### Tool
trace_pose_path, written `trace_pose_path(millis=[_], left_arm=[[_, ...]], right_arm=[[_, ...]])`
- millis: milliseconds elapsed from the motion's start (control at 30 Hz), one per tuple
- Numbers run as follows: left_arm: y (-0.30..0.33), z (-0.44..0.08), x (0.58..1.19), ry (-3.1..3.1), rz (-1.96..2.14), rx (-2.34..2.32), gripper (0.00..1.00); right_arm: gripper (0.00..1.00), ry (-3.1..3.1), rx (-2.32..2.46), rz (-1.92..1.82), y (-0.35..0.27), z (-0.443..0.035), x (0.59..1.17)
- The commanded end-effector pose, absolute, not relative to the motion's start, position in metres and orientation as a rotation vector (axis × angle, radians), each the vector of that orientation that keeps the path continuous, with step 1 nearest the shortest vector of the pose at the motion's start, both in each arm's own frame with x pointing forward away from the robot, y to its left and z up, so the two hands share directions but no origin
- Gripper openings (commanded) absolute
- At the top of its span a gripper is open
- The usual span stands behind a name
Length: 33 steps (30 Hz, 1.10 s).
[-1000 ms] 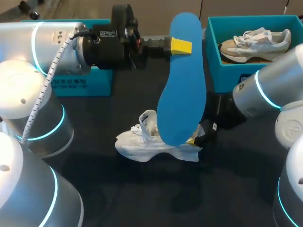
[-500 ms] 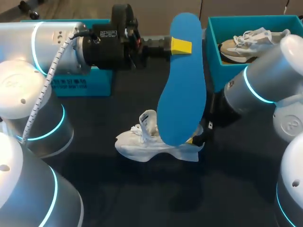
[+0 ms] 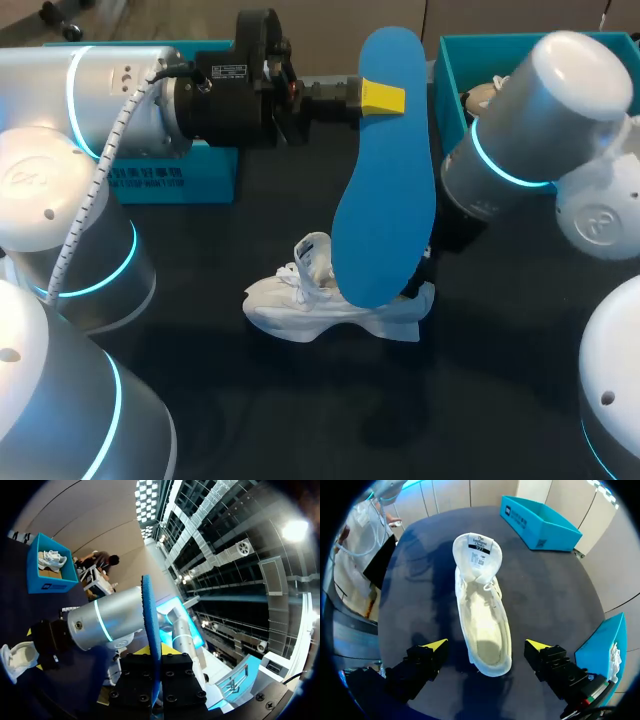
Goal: Take the shoe out of the shoebox, open the shoe tongue, remove and reinsert the insole, then place the shoe into the shoebox
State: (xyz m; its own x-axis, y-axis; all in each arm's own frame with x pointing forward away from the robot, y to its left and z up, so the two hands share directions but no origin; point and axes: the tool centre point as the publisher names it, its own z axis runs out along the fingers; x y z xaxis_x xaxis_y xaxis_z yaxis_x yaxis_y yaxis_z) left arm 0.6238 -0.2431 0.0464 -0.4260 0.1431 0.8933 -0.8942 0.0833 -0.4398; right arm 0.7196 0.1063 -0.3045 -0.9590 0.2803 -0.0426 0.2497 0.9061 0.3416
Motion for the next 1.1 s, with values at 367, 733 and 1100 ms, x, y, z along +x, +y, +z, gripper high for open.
trace_pose_path(millis=[367, 733, 1100], left_arm=[[-0.244, 0.0458, 0.6234, -1.484, 1.492, 0.788, 0.0], [-0.244, 0.0458, 0.6234, -1.484, 1.492, 0.788, 0.0], [-0.244, 0.0458, 0.6234, -1.484, 1.492, 0.788, 0.0]], right_arm=[[1.0, 3.013, 0.413, 0.426, 0.112, -0.3074, 0.7242], [1.0, 3.063, 0.401, 0.394, 0.1156, -0.3063, 0.7224], [1.0, 3.063, 0.401, 0.394, 0.1156, -0.3063, 0.7224]])
